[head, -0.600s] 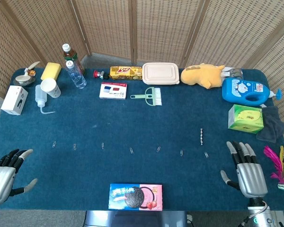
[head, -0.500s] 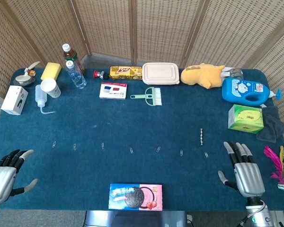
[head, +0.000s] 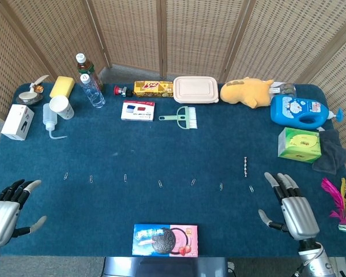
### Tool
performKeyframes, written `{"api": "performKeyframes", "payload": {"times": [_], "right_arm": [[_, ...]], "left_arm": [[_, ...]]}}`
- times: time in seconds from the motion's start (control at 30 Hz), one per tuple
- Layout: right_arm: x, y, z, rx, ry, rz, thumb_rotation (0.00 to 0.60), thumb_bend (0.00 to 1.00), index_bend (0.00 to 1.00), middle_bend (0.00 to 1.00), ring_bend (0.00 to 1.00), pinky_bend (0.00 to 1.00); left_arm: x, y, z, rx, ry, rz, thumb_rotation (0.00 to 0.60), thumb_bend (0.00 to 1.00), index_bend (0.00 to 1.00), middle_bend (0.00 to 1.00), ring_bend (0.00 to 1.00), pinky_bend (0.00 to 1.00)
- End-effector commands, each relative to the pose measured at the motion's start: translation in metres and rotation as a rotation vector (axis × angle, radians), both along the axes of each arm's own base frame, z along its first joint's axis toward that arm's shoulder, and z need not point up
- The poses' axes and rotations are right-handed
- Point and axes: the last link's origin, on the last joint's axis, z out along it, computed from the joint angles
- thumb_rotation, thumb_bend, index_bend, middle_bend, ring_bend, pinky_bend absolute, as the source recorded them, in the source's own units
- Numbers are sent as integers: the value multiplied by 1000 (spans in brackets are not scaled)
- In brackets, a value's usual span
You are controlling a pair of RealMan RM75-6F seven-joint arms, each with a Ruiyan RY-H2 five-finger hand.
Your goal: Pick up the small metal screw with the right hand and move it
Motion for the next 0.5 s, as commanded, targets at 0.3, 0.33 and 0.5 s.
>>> {"api": "performKeyframes", "payload": {"times": [0.3, 0.33, 0.5], "right_arm": [[25, -46, -2, 111, 5, 92, 497, 362, 68, 297, 71, 66], [26, -50, -3, 120, 22, 94, 498, 362, 67, 296, 69, 65], [36, -76, -16, 184, 99, 112, 498, 362, 12, 295, 49, 65]], "left_arm": [[11, 15, 0, -7, 8, -46, 461, 390, 129, 175, 103, 158], [12, 16, 0, -7, 10, -48, 461, 390, 129, 175, 103, 158], [18, 23, -1, -14, 21, -64, 461, 390, 129, 175, 103, 158]]}}
